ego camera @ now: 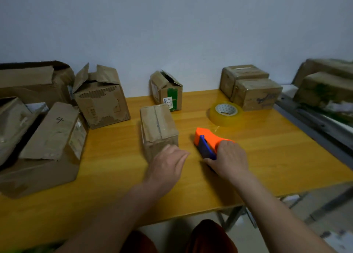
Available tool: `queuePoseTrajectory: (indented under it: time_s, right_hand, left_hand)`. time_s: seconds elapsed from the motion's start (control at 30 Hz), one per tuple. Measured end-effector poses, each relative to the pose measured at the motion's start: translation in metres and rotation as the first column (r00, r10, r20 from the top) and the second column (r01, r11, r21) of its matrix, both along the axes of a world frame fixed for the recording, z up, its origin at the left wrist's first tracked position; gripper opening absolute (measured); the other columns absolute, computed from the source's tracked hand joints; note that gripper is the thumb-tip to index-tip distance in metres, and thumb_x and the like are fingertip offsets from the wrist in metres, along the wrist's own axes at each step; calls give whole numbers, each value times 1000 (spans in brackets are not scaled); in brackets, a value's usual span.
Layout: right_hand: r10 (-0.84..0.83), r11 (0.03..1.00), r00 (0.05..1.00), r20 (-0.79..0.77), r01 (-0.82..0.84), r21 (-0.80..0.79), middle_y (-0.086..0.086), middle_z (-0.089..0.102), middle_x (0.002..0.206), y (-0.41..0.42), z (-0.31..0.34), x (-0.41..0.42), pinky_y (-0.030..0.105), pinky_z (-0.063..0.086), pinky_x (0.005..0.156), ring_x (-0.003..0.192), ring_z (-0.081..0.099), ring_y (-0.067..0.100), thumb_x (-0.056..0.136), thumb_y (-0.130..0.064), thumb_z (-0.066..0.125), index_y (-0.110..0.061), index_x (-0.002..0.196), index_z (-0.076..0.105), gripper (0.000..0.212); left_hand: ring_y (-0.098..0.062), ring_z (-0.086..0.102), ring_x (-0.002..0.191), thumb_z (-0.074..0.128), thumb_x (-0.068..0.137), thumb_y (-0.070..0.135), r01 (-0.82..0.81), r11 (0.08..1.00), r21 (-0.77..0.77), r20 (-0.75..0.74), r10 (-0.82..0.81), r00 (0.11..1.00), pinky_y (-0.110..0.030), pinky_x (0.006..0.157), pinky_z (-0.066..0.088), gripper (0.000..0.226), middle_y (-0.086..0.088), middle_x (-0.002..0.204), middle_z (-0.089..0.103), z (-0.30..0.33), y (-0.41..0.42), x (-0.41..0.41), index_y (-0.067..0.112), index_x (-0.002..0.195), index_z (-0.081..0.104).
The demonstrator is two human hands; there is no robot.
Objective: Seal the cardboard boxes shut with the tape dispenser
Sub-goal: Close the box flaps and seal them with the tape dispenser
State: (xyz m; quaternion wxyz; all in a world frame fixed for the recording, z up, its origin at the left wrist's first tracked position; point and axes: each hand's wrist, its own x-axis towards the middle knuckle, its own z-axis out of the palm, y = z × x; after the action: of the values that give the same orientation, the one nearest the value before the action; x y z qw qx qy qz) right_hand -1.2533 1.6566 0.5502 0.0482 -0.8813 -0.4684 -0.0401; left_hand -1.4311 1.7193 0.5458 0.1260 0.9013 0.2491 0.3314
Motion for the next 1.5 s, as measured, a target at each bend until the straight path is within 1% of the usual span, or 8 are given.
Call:
queuePoseTrajectory:
  time_s: [0.1, 0.23, 0.43, 0.6, 0.73, 0.93, 1.23, 1.5]
  right_hand:
    - [78, 997, 992, -97, -77, 9, 9, 66, 108, -11, 1, 9, 35, 37, 86, 108, 58, 29, 89, -44, 59, -17, 103, 59, 30]
    - [312, 927, 809, -498, -143, 348, 15, 54, 73, -26, 22, 30, 34, 30, 61, 72, 51, 27, 85, -19, 70, -1, 78, 54, 24]
    - [606, 788, 621, -497, -380, 485, 1, 46, 65, -30, 53, 26, 13, 29, 70, 68, 39, 9, 84, -13, 71, -8, 70, 54, 22]
    - [635, 771, 558, -534, -416, 482, 7, 54, 68, -26, 59, 20, 12, 27, 97, 68, 50, 19, 84, -11, 70, -2, 78, 60, 15]
    - [602, 798, 516, -609, -414, 437, 13, 64, 83, -23, 65, 10, 19, 42, 68, 72, 57, 18, 85, -10, 70, -6, 88, 65, 7]
    - [574, 811, 408, -710, -403, 424, 7, 66, 80, -16, 70, -7, 19, 44, 61, 72, 60, 10, 80, -21, 75, 3, 85, 56, 31]
    - [539, 827, 368, -758, -401, 393, 1, 66, 74, -17, 85, -20, 23, 43, 60, 65, 61, 11, 73, -40, 69, -6, 87, 56, 39]
    - [547, 833, 507, -667, -412, 369, 10, 67, 67, -13, 97, -21, 29, 41, 57, 57, 60, 16, 56, -70, 69, -4, 76, 60, 69]
  left_hand:
    - [-15, 50, 110, 50, 98, 10, -99, 969, -225, -31, 94, 995, -15, 91, 34, 33, -1, 114, 58, 4, -5, 1, 14, 129, 60]
    - [-6, 46, 114, 47, 96, 2, -151, 962, -229, 160, 190, 969, -15, 97, 35, 45, 6, 124, 51, 54, 5, -1, 16, 140, 48]
    - [-11, 33, 138, 40, 93, -7, -72, 870, -488, -34, 64, 997, -23, 113, 23, 55, 1, 147, 44, 125, 28, 4, 14, 143, 44]
    - [-2, 55, 113, 38, 87, -11, 38, 790, -612, -35, -75, 997, -9, 86, 39, 50, 6, 118, 64, 140, 27, -18, 16, 117, 67]
    - [-6, 65, 102, 39, 83, -6, 76, 740, -669, 49, -59, 997, -20, 89, 49, 45, -1, 109, 71, 137, 30, -30, 17, 103, 72]
    - [-16, 67, 87, 42, 93, 15, 232, 400, -887, 242, -25, 970, -25, 76, 53, 32, -6, 95, 73, 126, 45, -38, 6, 95, 73]
    - [-13, 64, 68, 68, 87, 11, 68, 519, -852, 180, 170, 969, -25, 67, 53, 7, -9, 79, 72, 107, 51, -42, 7, 86, 74]
    - [-3, 59, 49, 68, 86, 8, -1, 511, -860, 251, 425, 870, -13, 48, 45, 14, 3, 57, 68, 75, 31, -44, 13, 74, 72]
